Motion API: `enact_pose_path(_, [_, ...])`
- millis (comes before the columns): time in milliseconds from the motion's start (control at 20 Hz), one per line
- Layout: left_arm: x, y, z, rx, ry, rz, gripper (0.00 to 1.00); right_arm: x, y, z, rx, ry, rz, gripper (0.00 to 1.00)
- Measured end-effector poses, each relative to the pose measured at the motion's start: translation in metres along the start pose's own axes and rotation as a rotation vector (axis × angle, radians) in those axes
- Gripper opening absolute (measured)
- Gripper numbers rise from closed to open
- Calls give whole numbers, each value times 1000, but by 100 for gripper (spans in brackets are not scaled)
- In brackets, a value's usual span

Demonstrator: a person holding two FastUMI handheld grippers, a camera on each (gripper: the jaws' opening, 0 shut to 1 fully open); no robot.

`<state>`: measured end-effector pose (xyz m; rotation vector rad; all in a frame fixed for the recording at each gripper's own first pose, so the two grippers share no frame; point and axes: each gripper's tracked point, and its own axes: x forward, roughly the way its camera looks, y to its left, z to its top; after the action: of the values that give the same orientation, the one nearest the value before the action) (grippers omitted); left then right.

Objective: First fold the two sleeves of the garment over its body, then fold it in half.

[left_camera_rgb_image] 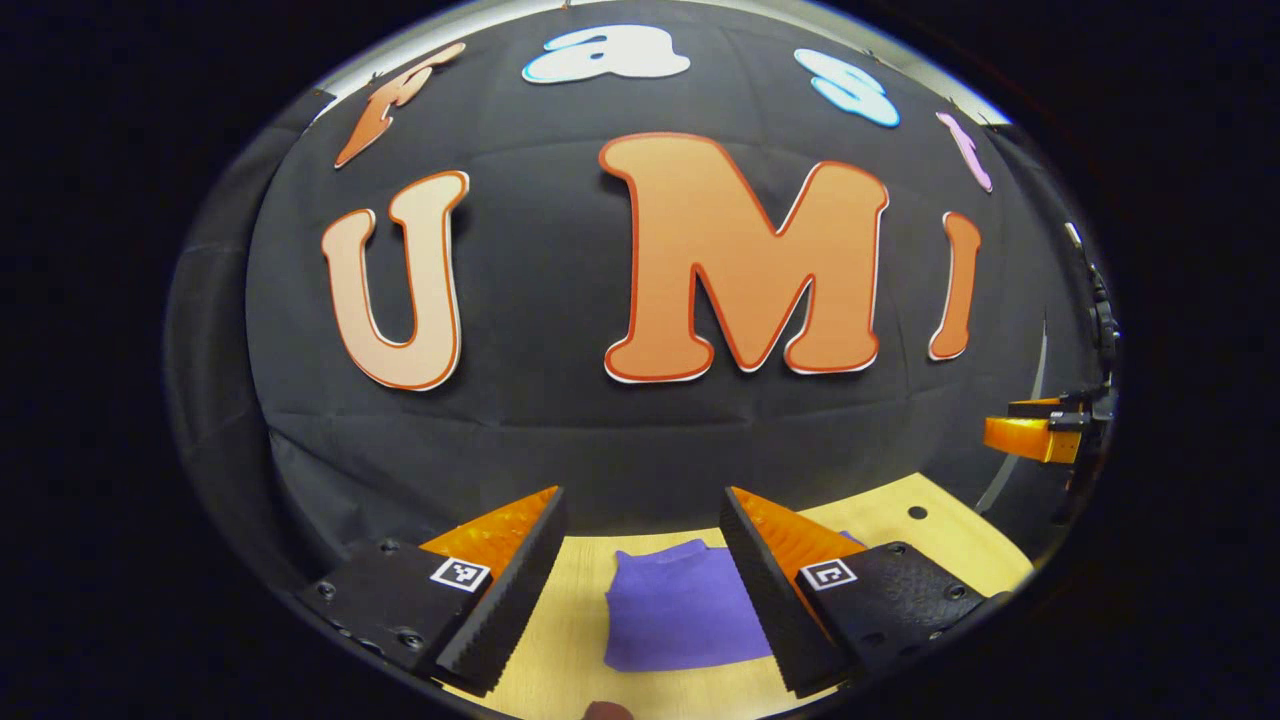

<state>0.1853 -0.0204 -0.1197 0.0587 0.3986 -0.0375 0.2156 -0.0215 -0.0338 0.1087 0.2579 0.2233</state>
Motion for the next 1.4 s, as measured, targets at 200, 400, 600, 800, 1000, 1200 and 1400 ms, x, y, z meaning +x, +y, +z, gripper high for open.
enact_pose_path(200, [-40,-7,9,-13,-59,4,96,-27,24,11,-25,-90,4,95])
enact_pose_path(400, [-68,-11,13,-70,-109,13,97,-52,45,10,-87,-160,9,95])
enact_pose_path(600, [-86,-15,5,-57,-150,34,97,-72,61,1,-113,-199,22,95])
enact_pose_path(800, [-104,-30,-12,-3,-180,39,97,-79,63,-12,-118,-197,32,95])
enact_pose_path(1000, [-111,-45,-23,55,-195,39,96,-79,57,-25,-93,-176,39,95])
enact_pose_path(1200, [-113,-50,-23,26,-204,56,96,-81,45,-26,-82,-190,36,95])
enact_pose_path(1400, [-113,-50,-29,18,-196,99,96,-80,40,-33,-93,-192,49,95])
